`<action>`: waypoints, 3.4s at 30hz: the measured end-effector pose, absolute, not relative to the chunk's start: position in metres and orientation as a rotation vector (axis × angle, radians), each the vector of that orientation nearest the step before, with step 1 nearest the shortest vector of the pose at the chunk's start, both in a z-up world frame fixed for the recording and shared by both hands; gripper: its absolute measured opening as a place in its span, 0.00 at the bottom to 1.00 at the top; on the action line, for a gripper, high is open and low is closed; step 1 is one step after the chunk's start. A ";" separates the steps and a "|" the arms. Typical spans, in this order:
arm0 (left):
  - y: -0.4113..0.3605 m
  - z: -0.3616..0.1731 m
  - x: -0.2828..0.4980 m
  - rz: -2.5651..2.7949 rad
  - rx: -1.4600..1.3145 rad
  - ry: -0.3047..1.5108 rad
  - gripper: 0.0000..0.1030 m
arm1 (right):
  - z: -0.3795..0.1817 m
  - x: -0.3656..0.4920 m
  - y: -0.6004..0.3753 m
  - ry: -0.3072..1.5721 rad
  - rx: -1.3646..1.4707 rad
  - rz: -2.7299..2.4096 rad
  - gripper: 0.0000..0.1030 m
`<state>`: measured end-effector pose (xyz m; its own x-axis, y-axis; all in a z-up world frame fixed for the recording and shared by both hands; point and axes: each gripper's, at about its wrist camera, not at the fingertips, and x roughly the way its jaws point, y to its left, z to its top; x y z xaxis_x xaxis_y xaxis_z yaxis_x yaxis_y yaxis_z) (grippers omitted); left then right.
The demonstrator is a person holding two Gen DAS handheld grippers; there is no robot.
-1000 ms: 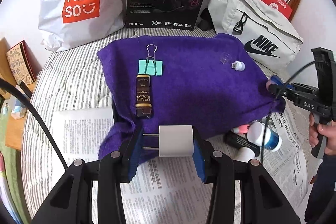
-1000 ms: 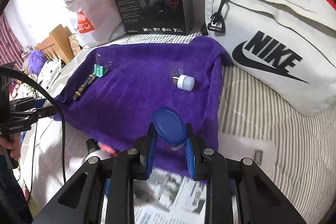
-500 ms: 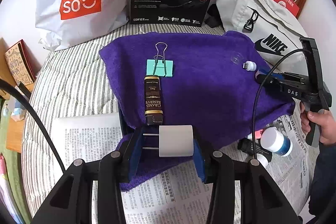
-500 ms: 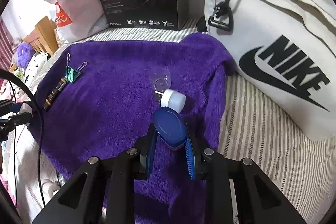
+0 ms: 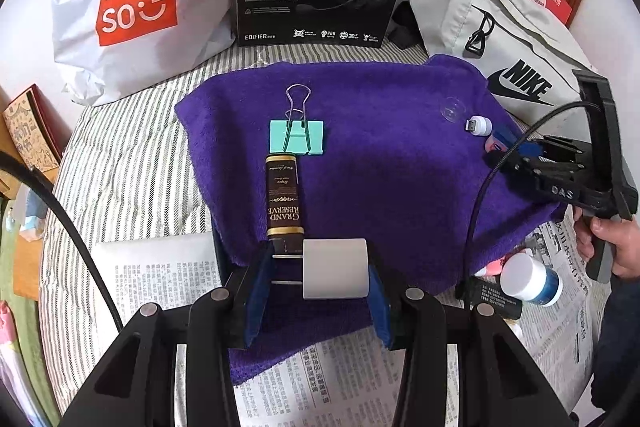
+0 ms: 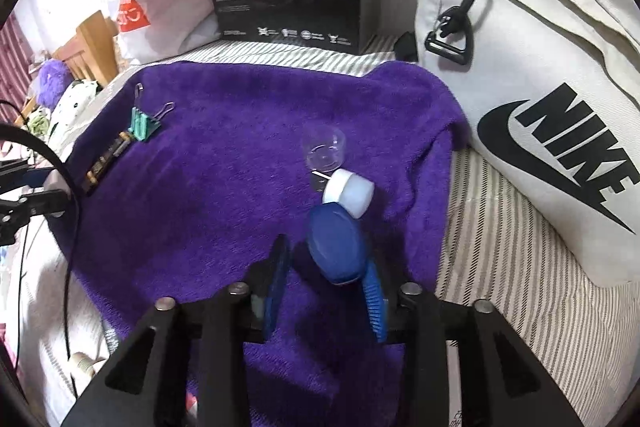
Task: Organize rigid objects
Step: 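Carry the blue-capped bottle onto the towel and open the right gripper while the left carries the charger, then lower the white charger onto the towel and open the left gripper, then grasp the blue-white stick with the right gripper while the left reaches toward the tape roll, then grasp the white tape roll with the left gripper while the right lifts the stick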
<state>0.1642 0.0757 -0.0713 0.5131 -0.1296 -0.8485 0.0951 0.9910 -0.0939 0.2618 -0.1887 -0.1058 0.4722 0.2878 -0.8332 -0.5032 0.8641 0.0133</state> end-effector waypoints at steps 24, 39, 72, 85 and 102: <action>0.041 -0.091 0.231 -0.127 0.073 1.042 0.40 | -0.079 0.196 -0.227 0.943 -0.163 0.489 0.54; 0.033 -0.095 0.241 -0.092 0.091 1.072 0.49 | -0.074 0.170 -0.239 0.949 -0.098 0.518 0.54; 0.083 -0.070 0.098 0.031 -0.023 1.054 0.70 | -0.107 0.133 -0.163 0.980 -0.359 0.712 0.44; 0.067 -0.079 0.082 -0.041 -0.034 1.051 0.70 | -0.100 0.117 -0.216 1.034 -0.239 0.578 0.36; 0.051 -0.076 0.066 -0.107 -0.028 1.031 0.70 | -0.114 0.115 -0.233 1.004 -0.225 0.512 0.35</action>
<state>0.0660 0.0510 -0.0756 0.5094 -0.1023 -0.8544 0.0757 0.9944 -0.0740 0.1154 -0.2335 -0.1145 0.4317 0.3056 -0.8487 -0.5080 0.8598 0.0512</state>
